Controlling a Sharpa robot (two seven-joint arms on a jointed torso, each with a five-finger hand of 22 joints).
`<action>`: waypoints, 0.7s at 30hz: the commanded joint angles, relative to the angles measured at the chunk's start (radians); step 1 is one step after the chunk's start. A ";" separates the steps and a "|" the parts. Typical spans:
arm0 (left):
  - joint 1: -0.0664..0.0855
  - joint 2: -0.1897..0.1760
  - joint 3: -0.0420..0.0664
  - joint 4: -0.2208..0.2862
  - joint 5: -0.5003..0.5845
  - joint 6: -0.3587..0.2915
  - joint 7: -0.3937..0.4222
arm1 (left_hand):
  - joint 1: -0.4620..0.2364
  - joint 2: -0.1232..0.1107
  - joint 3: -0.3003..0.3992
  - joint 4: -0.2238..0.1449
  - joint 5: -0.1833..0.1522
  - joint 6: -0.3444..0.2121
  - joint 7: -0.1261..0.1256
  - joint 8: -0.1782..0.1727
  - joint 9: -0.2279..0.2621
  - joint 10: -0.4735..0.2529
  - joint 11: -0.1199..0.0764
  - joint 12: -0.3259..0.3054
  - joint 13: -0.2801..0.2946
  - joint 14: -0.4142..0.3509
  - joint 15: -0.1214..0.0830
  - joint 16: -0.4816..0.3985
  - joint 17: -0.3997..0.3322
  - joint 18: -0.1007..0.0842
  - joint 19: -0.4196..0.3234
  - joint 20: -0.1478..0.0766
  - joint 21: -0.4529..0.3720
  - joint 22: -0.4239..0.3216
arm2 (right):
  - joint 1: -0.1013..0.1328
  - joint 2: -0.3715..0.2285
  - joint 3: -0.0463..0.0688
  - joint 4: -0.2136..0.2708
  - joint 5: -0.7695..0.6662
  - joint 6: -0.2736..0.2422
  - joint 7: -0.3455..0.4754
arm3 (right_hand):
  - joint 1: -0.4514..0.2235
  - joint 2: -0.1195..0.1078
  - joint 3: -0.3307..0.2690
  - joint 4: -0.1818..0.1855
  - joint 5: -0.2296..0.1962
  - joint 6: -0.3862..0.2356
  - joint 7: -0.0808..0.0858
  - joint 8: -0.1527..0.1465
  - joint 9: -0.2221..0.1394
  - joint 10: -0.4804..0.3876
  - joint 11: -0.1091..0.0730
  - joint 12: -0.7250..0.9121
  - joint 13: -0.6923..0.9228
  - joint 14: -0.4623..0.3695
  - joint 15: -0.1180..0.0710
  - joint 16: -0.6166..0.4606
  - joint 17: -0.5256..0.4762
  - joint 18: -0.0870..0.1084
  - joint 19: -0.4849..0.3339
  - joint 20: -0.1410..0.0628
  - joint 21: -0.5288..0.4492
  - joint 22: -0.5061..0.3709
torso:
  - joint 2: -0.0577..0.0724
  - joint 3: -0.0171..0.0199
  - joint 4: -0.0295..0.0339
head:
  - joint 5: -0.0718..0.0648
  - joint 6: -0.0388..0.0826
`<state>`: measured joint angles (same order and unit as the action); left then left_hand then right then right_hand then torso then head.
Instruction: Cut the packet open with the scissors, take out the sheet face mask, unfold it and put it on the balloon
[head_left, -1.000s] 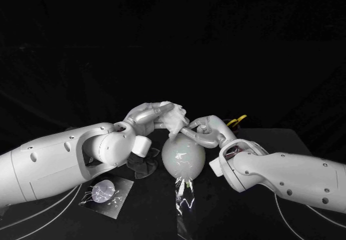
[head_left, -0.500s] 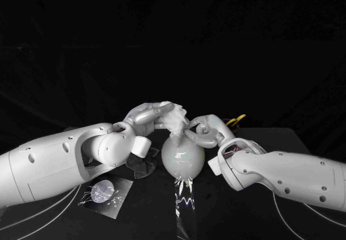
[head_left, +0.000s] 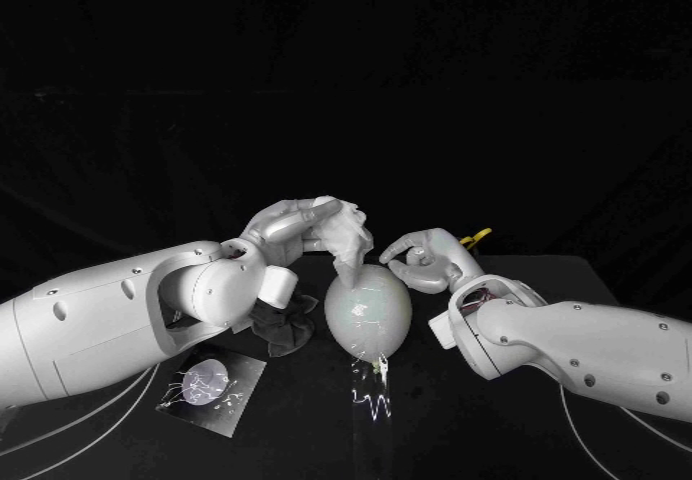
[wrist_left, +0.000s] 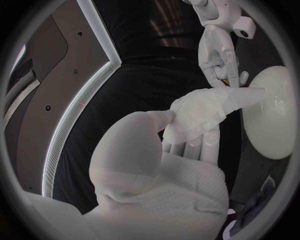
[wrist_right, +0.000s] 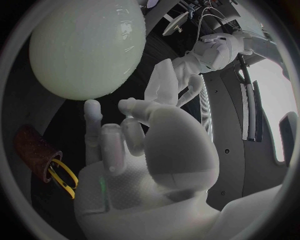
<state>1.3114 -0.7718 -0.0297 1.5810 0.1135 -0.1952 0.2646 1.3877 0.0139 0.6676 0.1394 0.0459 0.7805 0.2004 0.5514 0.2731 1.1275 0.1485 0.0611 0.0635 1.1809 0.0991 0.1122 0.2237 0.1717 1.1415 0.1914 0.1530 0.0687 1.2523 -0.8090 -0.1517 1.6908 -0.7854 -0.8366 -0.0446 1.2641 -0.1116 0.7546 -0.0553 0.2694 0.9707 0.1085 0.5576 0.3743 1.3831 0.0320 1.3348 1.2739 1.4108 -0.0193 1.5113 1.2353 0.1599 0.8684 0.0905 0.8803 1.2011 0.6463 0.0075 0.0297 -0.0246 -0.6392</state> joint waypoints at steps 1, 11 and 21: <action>0.005 0.001 0.002 -0.003 0.006 0.011 0.027 | -0.007 0.006 -0.001 0.003 0.003 0.005 0.013 0.004 0.001 0.002 0.003 0.002 -0.001 0.005 -0.003 0.002 0.001 0.012 0.003 -0.001 0.002 0.000 | 0.001 -0.013 0.001 0.009 0.016 0.040 0.023 | -0.022 -0.007 -0.005 -0.007 0.005 -0.020 0.004 -0.001 0.000 -0.032 0.007 -0.032 -0.040 -0.027 0.003 -0.011 -0.037 0.018 -0.012 0.004 0.000 0.002 | 0.000 0.0009 0.0001 | 0.001 0.001; 0.009 0.000 0.002 -0.009 0.006 0.011 0.027 | -0.006 0.006 -0.001 0.003 0.003 0.005 0.013 0.004 0.001 0.003 0.003 0.002 -0.001 0.006 -0.003 0.002 0.001 0.013 0.004 -0.002 0.002 0.000 | 0.004 -0.029 0.001 0.021 0.172 0.094 0.104 | -0.265 -0.094 -0.296 0.193 -0.087 -0.145 0.057 -0.113 -0.047 -0.137 0.060 -0.100 -0.126 -0.115 0.057 -0.032 -0.145 0.017 -0.049 0.058 -0.126 -0.076 | 0.000 0.0012 -0.0006 | -0.004 0.006; 0.010 0.001 0.002 -0.005 0.007 0.013 0.025 | -0.006 0.006 -0.001 0.003 0.003 0.005 0.013 0.004 0.001 0.003 0.003 0.002 -0.001 0.006 -0.003 0.002 0.001 0.013 0.004 -0.002 0.002 0.000 | 0.022 0.009 0.001 -0.006 0.297 0.130 0.117 | -0.217 -0.090 -0.436 0.293 -0.218 -0.158 0.072 -0.152 -0.068 -0.148 0.075 -0.083 -0.120 -0.117 0.072 -0.018 -0.140 0.020 -0.030 0.073 -0.159 -0.098 | 0.001 -0.0004 0.0013 | -0.010 0.006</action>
<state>1.3186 -0.7724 -0.0292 1.5728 0.1149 -0.1951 0.2747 1.3864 0.0126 0.6676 0.1394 0.0459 0.7802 0.2001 0.5522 0.2734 1.1275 0.1486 0.0611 0.0636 1.1809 0.0991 0.1122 0.2236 0.1726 1.1415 0.1913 0.1530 0.0687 1.2725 -0.8031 -0.1512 1.6878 -0.5550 -0.7513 0.0414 1.0386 -0.1988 0.3245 0.2354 0.0561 0.8147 0.1808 0.4099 0.3069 1.2378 0.1037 1.2461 1.1519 1.2946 0.0429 1.4881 1.0944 0.1616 0.8373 0.1579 0.7250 1.1041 0.6474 0.0082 0.0304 -0.0336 -0.6321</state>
